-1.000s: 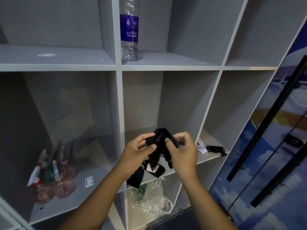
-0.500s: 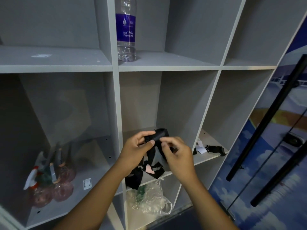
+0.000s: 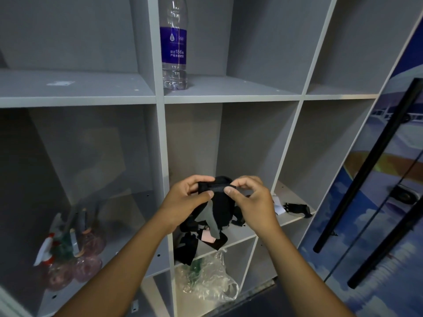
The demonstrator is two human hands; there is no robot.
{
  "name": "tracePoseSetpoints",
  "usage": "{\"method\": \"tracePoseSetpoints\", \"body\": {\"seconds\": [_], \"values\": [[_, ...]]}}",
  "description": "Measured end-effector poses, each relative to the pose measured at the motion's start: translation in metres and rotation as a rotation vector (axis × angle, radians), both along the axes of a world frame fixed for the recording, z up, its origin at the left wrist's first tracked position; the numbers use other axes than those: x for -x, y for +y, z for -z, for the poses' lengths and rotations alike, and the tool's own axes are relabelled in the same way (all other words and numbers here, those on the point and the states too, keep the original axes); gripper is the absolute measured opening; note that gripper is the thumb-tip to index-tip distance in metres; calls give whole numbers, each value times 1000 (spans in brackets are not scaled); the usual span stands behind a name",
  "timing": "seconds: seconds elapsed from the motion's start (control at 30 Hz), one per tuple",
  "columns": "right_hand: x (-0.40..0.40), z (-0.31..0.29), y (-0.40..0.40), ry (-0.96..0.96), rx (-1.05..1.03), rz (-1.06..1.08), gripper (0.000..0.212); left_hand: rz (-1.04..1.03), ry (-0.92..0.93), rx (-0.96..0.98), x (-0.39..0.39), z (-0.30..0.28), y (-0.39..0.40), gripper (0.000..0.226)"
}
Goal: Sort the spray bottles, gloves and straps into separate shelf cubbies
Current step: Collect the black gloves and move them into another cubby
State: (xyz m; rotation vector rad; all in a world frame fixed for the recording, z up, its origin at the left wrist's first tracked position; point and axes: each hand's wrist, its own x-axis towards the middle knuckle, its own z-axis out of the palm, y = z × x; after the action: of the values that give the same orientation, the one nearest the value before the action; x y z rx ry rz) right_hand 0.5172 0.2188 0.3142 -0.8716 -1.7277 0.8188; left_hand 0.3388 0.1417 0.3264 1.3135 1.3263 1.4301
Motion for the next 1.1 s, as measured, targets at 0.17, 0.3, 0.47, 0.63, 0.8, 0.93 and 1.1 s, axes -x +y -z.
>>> {"method": "tracePoseSetpoints", "body": {"seconds": [0.17, 0.3, 0.47, 0.63, 0.8, 0.93, 1.1], "values": [[-5, 2, 4, -49, 8, -43, 21, 10, 27, -4, -1, -1, 2, 41], [-16, -2, 12, -196, 21, -157, 38, 37, 87, -8, -2, 3, 4, 41], [-30, -2, 17, -208, -40, -190, 22, 45, 237, -78, -11, 5, 10, 36], [-51, -1, 19, -262, -109, -185, 25, -13, 449, -204, -25, 9, 20, 22], [-71, 4, 25, -336, -195, -170, 30, -34, 521, -286, -44, 22, 31, 21], [-81, 43, 35, -371, -229, -191, 27, -51, 531, -194, -58, 62, 32, 25], [-87, 126, 37, -422, -163, -266, 22, -48, 428, -18, -68, 141, 24, 24]]}}
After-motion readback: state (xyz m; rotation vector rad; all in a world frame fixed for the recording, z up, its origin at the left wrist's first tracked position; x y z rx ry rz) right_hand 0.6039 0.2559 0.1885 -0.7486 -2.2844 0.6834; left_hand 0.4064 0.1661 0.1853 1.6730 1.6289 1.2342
